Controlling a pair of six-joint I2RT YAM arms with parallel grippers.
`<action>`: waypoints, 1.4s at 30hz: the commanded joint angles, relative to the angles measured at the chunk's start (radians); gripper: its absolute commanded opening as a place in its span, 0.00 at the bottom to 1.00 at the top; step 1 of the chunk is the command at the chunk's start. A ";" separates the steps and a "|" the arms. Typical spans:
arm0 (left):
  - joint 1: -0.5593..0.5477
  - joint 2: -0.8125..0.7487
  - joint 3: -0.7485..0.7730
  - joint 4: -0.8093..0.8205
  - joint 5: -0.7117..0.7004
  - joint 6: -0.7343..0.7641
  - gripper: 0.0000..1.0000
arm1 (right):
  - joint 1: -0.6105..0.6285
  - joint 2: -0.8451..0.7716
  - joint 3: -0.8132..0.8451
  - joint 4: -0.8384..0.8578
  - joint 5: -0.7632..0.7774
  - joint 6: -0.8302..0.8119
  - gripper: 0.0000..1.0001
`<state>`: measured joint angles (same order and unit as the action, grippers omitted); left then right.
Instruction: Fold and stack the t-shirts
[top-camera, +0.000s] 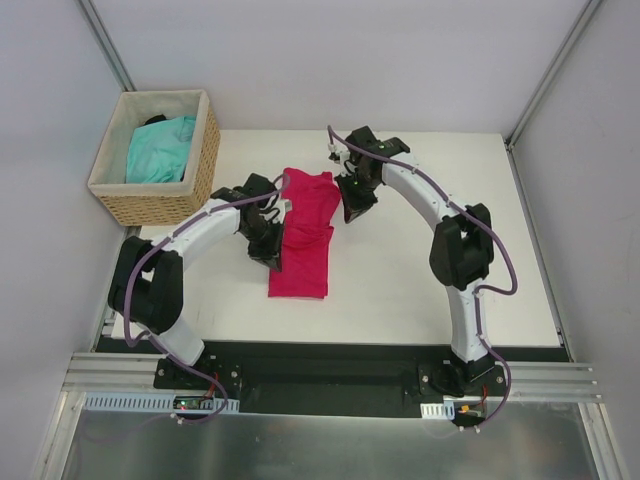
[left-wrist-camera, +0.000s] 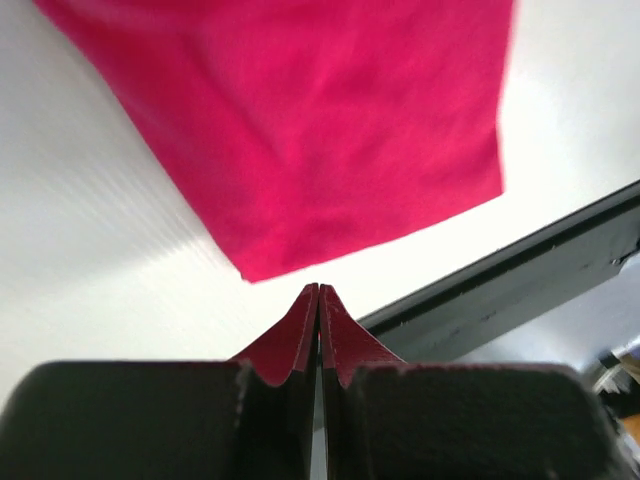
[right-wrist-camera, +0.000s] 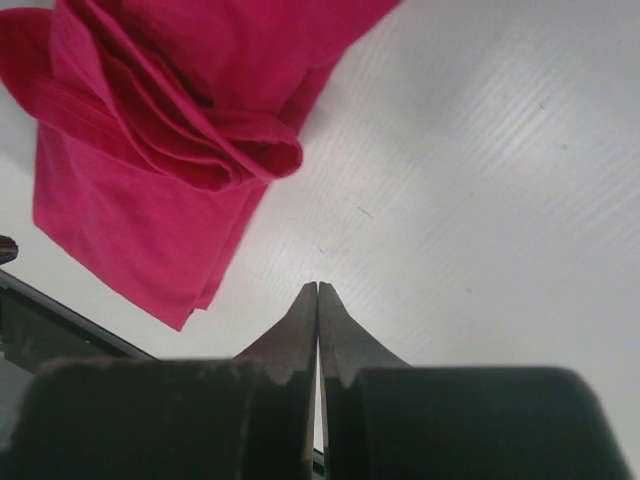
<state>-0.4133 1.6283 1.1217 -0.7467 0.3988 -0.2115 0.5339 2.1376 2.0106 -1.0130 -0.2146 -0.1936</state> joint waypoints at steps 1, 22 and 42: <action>-0.010 -0.033 0.121 0.041 -0.032 0.046 0.00 | -0.005 -0.054 -0.062 0.109 -0.181 -0.043 0.01; -0.021 0.174 0.210 0.124 0.000 0.069 0.00 | 0.028 -0.034 -0.055 0.131 -0.540 -0.035 0.01; -0.028 0.303 0.326 0.179 -0.029 0.057 0.00 | 0.029 -0.168 -0.133 0.045 -0.428 -0.073 0.69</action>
<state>-0.4335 1.9160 1.4017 -0.5793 0.3840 -0.1661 0.5613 2.0579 1.8854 -0.9421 -0.6914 -0.2523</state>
